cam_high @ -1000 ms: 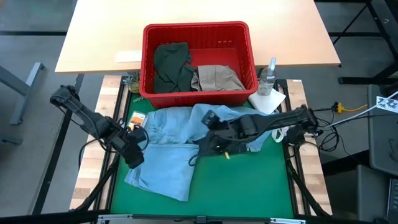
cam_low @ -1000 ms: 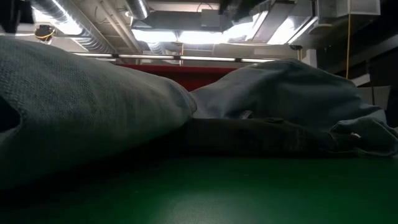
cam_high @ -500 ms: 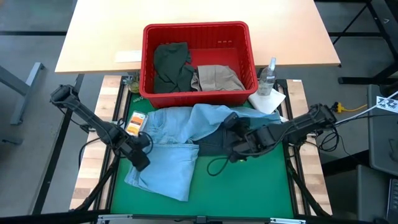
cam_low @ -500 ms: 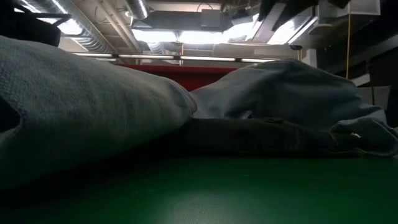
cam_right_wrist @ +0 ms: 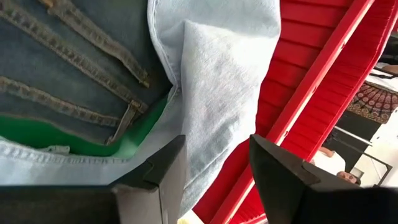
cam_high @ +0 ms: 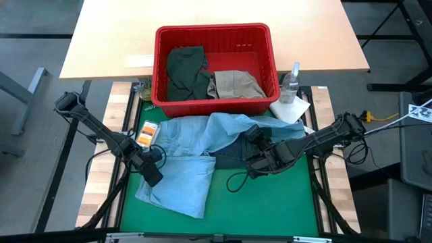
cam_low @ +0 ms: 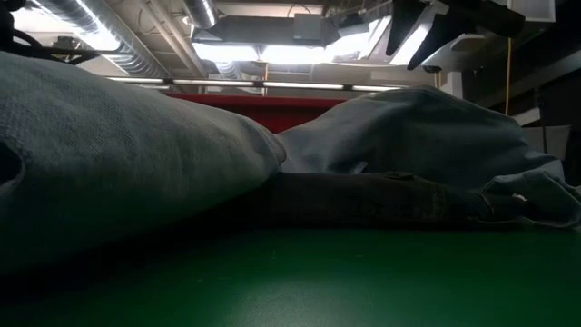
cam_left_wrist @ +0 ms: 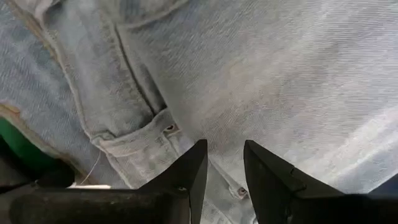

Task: Fold laundry
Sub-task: Fold the light blue jeans

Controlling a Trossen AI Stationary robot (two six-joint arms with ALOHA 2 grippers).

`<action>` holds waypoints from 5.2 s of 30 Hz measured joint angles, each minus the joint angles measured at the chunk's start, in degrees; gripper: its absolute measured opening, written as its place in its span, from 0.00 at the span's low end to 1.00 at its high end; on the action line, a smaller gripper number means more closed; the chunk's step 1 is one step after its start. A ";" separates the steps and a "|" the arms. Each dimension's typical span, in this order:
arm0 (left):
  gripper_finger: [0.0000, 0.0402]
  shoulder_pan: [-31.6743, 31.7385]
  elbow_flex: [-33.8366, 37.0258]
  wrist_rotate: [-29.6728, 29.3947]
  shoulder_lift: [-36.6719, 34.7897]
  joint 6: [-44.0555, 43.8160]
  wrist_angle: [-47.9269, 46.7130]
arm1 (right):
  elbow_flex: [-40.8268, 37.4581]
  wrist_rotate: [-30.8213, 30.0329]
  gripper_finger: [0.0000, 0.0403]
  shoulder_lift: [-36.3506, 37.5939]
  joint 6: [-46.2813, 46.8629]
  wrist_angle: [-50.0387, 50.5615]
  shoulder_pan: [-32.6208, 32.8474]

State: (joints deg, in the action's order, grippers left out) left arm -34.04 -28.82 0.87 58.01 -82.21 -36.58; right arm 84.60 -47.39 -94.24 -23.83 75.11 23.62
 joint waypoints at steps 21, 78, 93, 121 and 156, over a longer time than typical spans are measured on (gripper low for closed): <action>0.29 -1.24 -0.02 -4.35 0.03 -4.68 -2.09 | 0.00 1.53 0.43 -0.04 -0.21 -1.64 0.01; 0.00 -1.36 -18.01 8.10 6.84 -11.79 -36.25 | 0.04 8.69 0.43 -0.90 -1.39 -19.81 0.00; 0.18 -2.29 -17.99 6.56 10.37 -8.77 -35.87 | 0.04 11.86 0.43 -6.03 -9.60 -25.74 0.00; 0.14 -9.93 -21.03 -17.34 14.77 4.13 -0.45 | 0.04 30.04 0.43 -16.40 -21.35 -64.90 -9.47; 0.00 -11.37 -20.99 -12.93 42.26 14.30 29.66 | 0.12 20.82 0.43 -25.44 -23.43 -60.52 -10.55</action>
State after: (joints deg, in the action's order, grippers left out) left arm -45.41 -49.80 -12.06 100.26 -67.91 -6.92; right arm 84.71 -26.57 -119.68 -47.26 14.59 13.07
